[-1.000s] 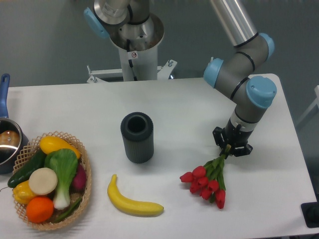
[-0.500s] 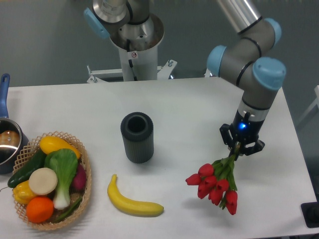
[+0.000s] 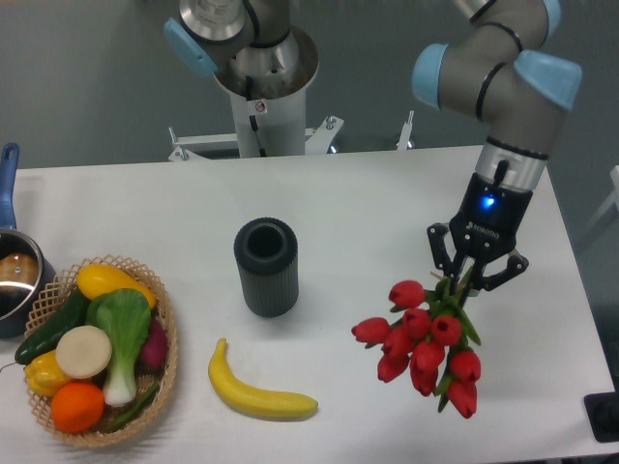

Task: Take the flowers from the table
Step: 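Lift the grasped tulips up off the table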

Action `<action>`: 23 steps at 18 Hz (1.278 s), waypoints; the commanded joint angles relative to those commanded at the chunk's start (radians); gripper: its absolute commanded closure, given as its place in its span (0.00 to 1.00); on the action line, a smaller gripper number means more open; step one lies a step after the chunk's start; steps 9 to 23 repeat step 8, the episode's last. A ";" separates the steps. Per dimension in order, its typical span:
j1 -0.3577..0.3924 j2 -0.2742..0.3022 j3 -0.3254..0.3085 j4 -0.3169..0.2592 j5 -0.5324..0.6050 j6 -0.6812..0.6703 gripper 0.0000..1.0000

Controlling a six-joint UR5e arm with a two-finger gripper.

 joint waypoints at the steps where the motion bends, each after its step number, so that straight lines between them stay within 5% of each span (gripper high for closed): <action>1: 0.002 0.002 0.003 0.000 -0.012 -0.008 0.78; 7: 0.038 0.002 0.012 0.000 -0.098 -0.022 0.78; 23: 0.038 0.002 0.011 0.000 -0.101 -0.023 0.78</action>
